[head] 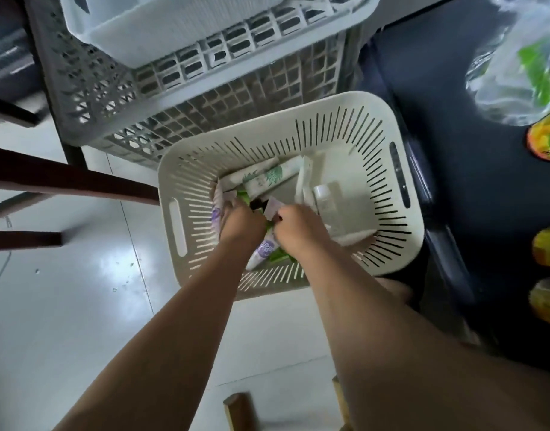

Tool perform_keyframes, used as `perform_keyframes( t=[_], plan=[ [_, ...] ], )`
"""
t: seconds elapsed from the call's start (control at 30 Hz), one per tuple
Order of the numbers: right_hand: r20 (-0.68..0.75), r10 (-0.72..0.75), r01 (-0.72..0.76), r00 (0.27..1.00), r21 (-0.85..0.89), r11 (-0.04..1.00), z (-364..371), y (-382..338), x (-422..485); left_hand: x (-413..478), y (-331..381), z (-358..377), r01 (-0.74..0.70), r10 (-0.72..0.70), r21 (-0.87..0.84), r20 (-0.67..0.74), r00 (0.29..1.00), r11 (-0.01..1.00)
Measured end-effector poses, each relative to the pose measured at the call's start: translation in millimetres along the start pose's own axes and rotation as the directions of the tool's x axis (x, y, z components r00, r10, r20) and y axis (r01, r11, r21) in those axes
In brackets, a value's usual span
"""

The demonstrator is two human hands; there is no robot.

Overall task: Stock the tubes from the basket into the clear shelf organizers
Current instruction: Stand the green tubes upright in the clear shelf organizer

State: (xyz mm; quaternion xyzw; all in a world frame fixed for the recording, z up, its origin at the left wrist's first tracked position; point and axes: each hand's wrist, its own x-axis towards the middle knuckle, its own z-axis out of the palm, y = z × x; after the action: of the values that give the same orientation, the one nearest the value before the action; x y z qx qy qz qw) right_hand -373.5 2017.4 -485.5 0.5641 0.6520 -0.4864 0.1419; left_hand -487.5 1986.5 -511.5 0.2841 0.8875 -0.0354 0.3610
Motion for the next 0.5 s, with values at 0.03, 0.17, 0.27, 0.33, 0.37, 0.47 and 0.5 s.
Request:
perform_keyframes(
  t=[0.03,0.17,0.27,0.33,0.37,0.47,0.5],
  plan=[
    [0.089,0.061,-0.059,0.994,-0.028,0.998,6.4,-4.9,6.4,1.1,3.1,2.7,0.001,0.000,0.070,-0.013,1.000,0.998],
    [0.250,0.228,-0.173,0.941,-0.225,0.959,16.0,-10.0,20.0,14.2,6.1,16.7,-0.029,0.006,0.372,0.062,0.998,0.928],
    [0.253,0.303,-0.235,0.919,-0.267,0.935,13.2,-5.1,24.0,17.0,5.6,21.2,-0.058,0.050,0.522,0.029,0.998,0.851],
    [0.255,0.295,-0.228,0.921,-0.261,0.938,17.7,-3.7,26.4,20.5,5.4,20.7,-0.041,0.067,0.539,-0.029,0.997,0.841],
    [0.287,0.292,-0.213,0.912,-0.279,0.937,22.9,-4.3,27.9,22.7,5.0,21.0,-0.029,0.062,0.538,-0.043,0.997,0.843],
    [0.300,0.275,-0.186,0.914,-0.292,0.938,40.1,-1.1,25.1,27.0,5.7,24.9,-0.014,0.053,0.602,-0.048,0.997,0.798],
    [0.271,0.274,-0.197,0.923,-0.282,0.939,44.7,1.9,23.2,27.1,6.6,27.4,-0.015,0.051,0.629,-0.040,0.998,0.777]
  ],
)
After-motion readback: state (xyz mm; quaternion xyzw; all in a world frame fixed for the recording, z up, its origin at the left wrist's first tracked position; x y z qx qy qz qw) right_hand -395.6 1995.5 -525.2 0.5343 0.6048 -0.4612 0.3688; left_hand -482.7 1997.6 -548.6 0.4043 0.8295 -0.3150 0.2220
